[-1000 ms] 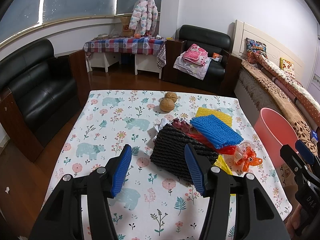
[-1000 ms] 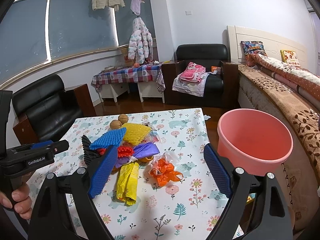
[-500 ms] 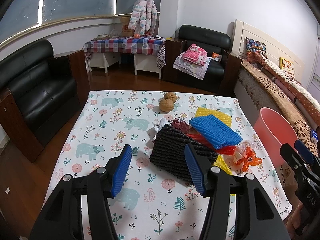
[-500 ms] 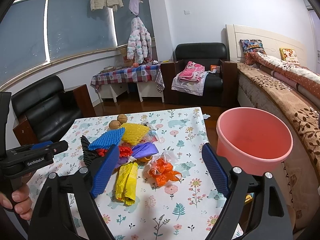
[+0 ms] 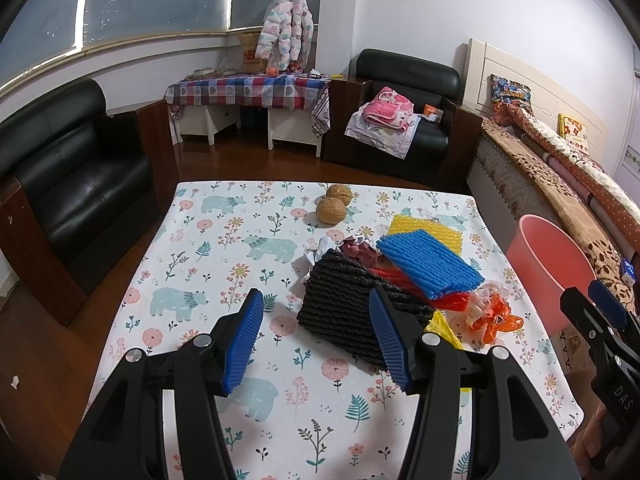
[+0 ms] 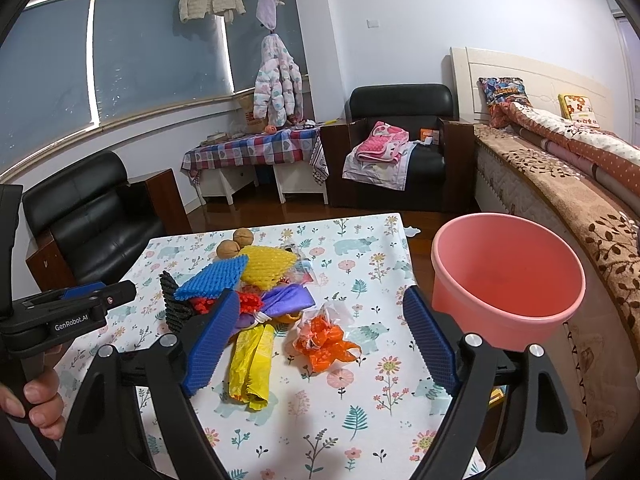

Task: Collect trash

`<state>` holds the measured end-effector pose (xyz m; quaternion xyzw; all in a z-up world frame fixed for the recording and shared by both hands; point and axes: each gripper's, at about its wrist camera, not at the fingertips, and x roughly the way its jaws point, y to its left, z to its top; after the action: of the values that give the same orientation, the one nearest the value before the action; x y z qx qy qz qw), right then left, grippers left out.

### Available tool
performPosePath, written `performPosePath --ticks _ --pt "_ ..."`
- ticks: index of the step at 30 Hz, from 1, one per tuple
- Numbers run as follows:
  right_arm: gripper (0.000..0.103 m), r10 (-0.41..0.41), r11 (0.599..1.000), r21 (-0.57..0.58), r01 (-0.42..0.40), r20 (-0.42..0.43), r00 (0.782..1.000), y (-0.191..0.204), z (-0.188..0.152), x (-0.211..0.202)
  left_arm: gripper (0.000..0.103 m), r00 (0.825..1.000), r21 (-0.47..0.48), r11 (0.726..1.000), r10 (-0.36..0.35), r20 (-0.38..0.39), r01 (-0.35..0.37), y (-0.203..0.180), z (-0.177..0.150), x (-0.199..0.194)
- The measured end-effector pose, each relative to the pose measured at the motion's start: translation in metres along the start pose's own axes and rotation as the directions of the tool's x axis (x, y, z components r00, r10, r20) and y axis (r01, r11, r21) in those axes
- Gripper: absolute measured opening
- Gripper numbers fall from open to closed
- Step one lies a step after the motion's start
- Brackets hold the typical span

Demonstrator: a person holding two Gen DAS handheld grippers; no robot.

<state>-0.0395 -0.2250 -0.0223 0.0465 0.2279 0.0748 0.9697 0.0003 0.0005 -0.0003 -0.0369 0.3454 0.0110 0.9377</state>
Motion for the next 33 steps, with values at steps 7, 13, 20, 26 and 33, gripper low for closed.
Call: performPosePath --ticks 7,13,20,26,33 --pt "0.079 0.002 1.0 0.008 -0.002 -0.013 1.0 -0.002 -0.001 0.002 0.055 1.0 0.0 1.0 0.0 0.0 0.0 0.0 0.0 0.0" --pt "0.079 0.005 1.0 0.019 -0.004 -0.016 1.0 -0.004 -0.002 0.003 0.055 1.0 0.0 1.0 0.0 0.0 0.0 0.0 0.0 0.0" --pt "0.078 0.005 0.999 0.039 -0.004 -0.022 1.0 -0.009 -0.004 0.004 0.055 1.0 0.001 1.0 -0.002 -0.006 0.002 -0.002 0.001 0.001" --pt "0.078 -0.004 0.999 0.054 0.005 -0.026 1.0 -0.015 -0.004 0.006 0.055 1.0 0.009 1.0 -0.027 0.005 0.027 -0.002 -0.003 0.008" --pt "0.078 0.0 0.997 0.074 0.004 -0.057 0.998 -0.025 -0.009 0.011 0.055 0.99 -0.005 0.99 -0.142 -0.004 0.142 0.003 0.001 0.004"
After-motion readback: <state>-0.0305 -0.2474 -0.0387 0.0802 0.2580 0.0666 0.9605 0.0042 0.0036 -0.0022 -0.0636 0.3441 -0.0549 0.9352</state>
